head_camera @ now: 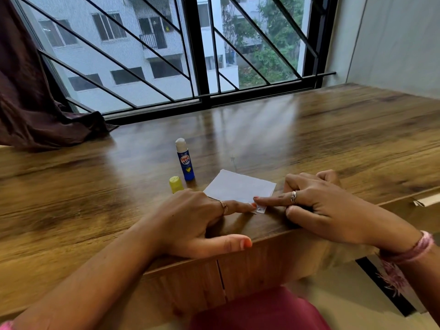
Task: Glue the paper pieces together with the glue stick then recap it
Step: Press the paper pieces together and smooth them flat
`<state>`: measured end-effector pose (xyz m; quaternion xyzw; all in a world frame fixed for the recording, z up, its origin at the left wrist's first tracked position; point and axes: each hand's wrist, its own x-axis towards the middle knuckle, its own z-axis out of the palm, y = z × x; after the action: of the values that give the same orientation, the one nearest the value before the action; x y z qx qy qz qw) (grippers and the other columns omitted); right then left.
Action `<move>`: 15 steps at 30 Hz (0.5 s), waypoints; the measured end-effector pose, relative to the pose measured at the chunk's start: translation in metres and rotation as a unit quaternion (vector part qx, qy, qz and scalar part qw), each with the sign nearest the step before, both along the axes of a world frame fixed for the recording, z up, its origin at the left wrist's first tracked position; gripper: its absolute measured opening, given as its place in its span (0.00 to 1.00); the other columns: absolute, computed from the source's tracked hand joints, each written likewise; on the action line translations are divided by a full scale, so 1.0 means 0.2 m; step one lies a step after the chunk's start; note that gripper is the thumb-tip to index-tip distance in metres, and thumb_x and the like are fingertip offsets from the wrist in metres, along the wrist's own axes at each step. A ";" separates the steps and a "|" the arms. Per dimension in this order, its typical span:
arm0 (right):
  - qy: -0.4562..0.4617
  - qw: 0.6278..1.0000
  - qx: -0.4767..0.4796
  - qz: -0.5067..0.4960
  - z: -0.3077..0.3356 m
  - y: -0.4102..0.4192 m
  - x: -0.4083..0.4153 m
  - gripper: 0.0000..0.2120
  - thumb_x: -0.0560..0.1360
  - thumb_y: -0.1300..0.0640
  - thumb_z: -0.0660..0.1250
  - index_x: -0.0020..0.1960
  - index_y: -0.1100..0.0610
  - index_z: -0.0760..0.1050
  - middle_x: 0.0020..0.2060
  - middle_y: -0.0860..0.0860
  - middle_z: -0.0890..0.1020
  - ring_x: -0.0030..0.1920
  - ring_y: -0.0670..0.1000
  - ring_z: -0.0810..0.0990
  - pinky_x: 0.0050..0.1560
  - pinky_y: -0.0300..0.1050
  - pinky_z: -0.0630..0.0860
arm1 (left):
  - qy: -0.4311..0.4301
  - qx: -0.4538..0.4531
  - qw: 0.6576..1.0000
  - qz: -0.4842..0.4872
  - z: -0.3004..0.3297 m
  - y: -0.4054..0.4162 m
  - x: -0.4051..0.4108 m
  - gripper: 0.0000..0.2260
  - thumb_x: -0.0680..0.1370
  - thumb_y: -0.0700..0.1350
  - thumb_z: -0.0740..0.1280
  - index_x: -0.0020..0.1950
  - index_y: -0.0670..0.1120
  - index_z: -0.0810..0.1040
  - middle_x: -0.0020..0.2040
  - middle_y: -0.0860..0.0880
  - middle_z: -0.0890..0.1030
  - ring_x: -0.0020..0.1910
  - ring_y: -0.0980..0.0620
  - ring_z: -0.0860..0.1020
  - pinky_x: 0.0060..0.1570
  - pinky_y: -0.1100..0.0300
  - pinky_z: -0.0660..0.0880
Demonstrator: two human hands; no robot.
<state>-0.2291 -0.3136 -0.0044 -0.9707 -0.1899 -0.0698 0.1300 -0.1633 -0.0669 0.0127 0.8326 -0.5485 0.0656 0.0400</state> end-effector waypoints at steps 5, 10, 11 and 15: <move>-0.014 1.000 0.003 -0.018 -0.01 0.00 0.03 0.21 0.69 0.35 0.40 0.56 0.19 0.62 0.40 0.40 0.68 0.50 0.34 0.66 0.54 0.49 0.57 | -0.001 0.003 1.000 0.006 0.00 -0.01 0.00 0.29 0.74 0.70 0.50 0.71 0.61 0.63 0.22 0.49 0.67 0.23 0.53 0.69 0.24 0.61 0.64; -0.039 0.995 -0.013 -0.088 0.01 -0.08 0.09 0.21 0.71 0.35 0.40 0.57 0.21 0.65 0.37 0.40 0.68 0.48 0.28 0.64 0.49 0.47 0.55 | 0.001 -0.010 1.000 0.005 0.00 0.00 0.00 0.27 0.75 0.70 0.50 0.71 0.61 0.65 0.22 0.49 0.67 0.24 0.53 0.69 0.25 0.62 0.62; -0.032 0.995 -0.010 -0.099 0.01 -0.09 0.11 0.20 0.72 0.36 0.41 0.56 0.21 0.65 0.37 0.40 0.68 0.48 0.27 0.64 0.49 0.48 0.55 | 0.001 -0.012 1.000 0.004 0.00 0.00 0.00 0.27 0.75 0.69 0.50 0.71 0.61 0.65 0.22 0.49 0.67 0.24 0.53 0.69 0.25 0.63 0.62; -0.021 0.994 -0.011 -0.108 0.01 -0.11 0.13 0.18 0.72 0.36 0.41 0.53 0.19 0.64 0.38 0.40 0.69 0.48 0.27 0.63 0.48 0.47 0.54 | 0.003 -0.016 1.000 0.002 -0.01 0.00 0.00 0.27 0.75 0.70 0.50 0.71 0.61 0.65 0.22 0.50 0.67 0.24 0.53 0.69 0.26 0.64 0.61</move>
<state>-0.2036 -0.3353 -0.0014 -0.9852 -0.0876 -0.1020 0.1064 -0.1623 -0.0676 0.0108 0.8334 -0.5452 0.0716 0.0548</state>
